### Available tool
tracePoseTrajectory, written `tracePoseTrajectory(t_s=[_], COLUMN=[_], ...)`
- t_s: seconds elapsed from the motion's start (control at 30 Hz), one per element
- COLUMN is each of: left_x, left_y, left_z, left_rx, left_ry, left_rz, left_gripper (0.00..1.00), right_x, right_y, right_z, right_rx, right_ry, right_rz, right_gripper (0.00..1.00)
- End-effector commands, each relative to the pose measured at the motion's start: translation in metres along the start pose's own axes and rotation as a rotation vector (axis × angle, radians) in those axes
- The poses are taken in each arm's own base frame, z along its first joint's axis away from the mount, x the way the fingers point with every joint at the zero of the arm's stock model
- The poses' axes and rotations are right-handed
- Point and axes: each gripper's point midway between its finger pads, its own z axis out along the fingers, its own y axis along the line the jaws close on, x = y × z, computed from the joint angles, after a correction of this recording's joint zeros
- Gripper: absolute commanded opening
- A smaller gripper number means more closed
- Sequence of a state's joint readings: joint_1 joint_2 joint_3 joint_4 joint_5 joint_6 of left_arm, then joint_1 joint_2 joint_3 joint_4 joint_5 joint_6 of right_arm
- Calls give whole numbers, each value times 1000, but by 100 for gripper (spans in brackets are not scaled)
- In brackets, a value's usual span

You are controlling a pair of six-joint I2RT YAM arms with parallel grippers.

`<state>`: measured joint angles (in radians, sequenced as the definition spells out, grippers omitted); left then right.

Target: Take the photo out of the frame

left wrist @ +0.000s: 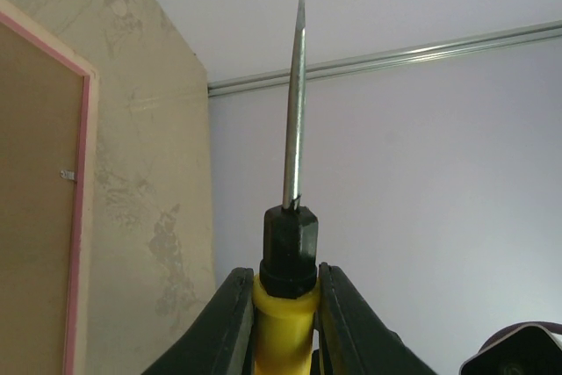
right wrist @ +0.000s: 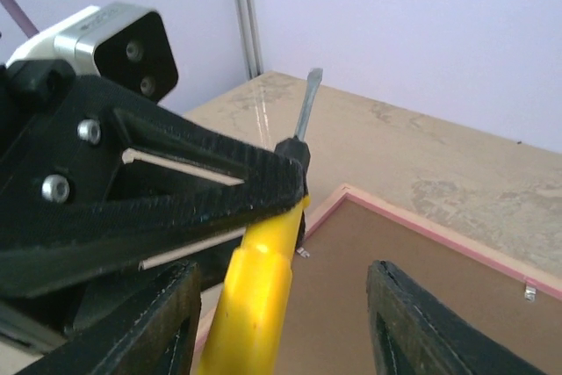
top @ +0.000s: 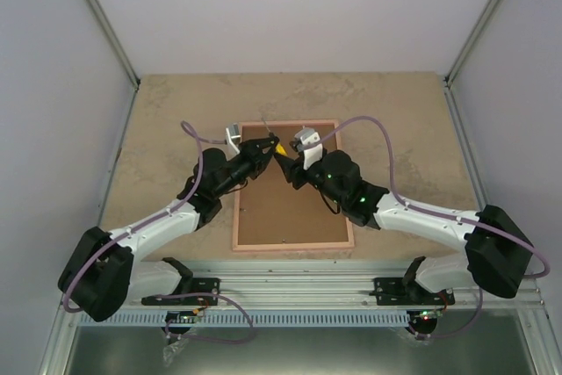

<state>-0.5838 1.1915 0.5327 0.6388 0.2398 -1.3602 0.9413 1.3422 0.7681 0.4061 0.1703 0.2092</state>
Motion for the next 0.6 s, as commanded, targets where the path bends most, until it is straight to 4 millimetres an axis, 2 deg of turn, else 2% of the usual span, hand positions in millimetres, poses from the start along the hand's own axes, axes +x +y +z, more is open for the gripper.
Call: tracePoseTrajectory(t_s=[0.0, 0.4, 0.57], left_x=[3, 6, 7], left_y=[-14, -15, -14], left_z=[0, -7, -10], left_rx=[76, 104, 115], left_ry=[0, -1, -1], left_rz=[-38, -100, -127], left_gripper=[0, 0, 1], right_x=[-21, -6, -2], right_y=[2, 3, 1], right_z=[4, 9, 7], right_rx=[10, 5, 8], right_ry=[-70, -32, -19], right_rz=[-11, -28, -36], right_gripper=[51, 30, 8])
